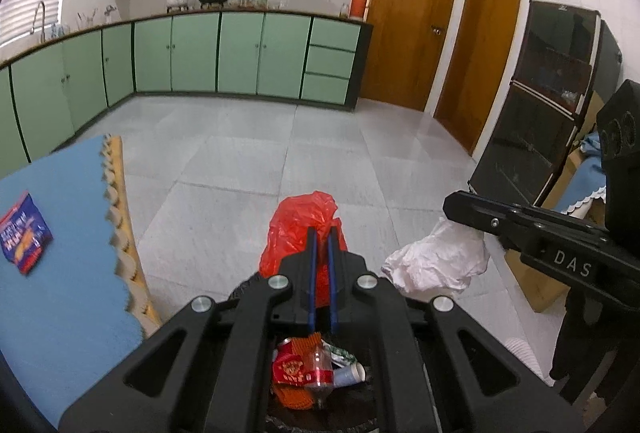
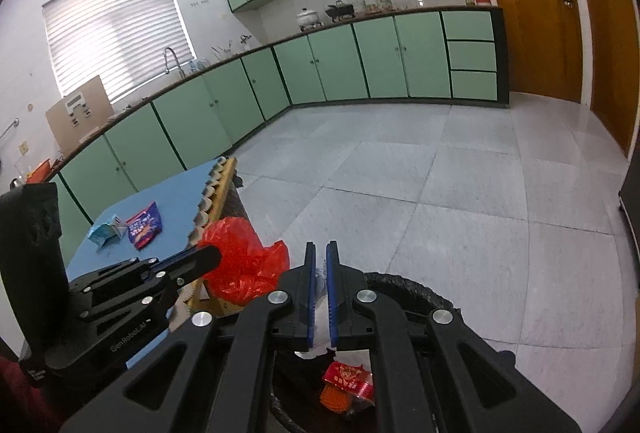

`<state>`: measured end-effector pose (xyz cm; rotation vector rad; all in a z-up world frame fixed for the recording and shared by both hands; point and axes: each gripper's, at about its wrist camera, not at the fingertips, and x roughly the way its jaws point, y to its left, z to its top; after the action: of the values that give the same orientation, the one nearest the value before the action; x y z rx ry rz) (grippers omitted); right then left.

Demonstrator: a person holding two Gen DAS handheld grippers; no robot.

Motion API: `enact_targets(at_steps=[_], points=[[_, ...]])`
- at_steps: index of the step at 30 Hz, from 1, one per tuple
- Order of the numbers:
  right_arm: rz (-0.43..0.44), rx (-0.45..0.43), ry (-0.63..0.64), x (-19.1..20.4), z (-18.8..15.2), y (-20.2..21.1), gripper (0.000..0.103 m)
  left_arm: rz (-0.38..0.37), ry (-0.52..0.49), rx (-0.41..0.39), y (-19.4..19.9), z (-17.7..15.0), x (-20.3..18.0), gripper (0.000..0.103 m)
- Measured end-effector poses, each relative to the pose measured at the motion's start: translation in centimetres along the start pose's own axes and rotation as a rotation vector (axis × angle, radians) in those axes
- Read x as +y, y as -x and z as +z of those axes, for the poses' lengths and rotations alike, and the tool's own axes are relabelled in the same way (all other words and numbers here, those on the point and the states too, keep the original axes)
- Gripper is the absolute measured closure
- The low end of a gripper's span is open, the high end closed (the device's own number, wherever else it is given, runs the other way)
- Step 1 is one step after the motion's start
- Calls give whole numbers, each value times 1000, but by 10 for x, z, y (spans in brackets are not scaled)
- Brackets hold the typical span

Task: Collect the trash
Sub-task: 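Open both grippers over the black bin to drop bag and tissue, then move both grippers back over the table toward the carton and biscuit bag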

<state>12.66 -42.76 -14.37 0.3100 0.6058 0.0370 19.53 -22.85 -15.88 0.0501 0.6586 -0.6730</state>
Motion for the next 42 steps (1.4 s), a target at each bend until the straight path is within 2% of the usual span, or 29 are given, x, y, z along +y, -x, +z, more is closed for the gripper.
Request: enact_targets(at_steps=[1,3,4,6,8,12,17,21,23,27,34,42], points=[[-9,2,-3,-2,-1,-2,94,-1,6,8,-2,-1,1,97],[-12,6,-9,-4,0,-4,86,-2,13,20,-3,-1,3,93],[-18,6,-12,-5,0,-5,85,-3,14,23,-4,0,4,88],[-30,3,-17,-4,1,-5,72,-3,20,22,-3,1,7,76],[-39,-5,-18,-4,2,-2,67,-14,37,21,-1,3,10,63],[-67,-22,-16,-2,4,4,52,-11,53,9,5,6,15,61],[-109,-66,-2,5,11,18,31,37,68,-51,30,11,31,47],[-121,-107,23,26,20,25,13,91,89,-95,55,16,50,38],[-114,-122,38,44,25,26,5,126,105,-122,72,18,63,30],[-75,-119,66,76,36,22,5,211,138,-182,107,23,91,18],[22,-105,139,151,48,-6,5,368,172,-237,162,24,138,16],[125,-42,216,232,39,-64,5,503,216,-223,189,13,192,15]])
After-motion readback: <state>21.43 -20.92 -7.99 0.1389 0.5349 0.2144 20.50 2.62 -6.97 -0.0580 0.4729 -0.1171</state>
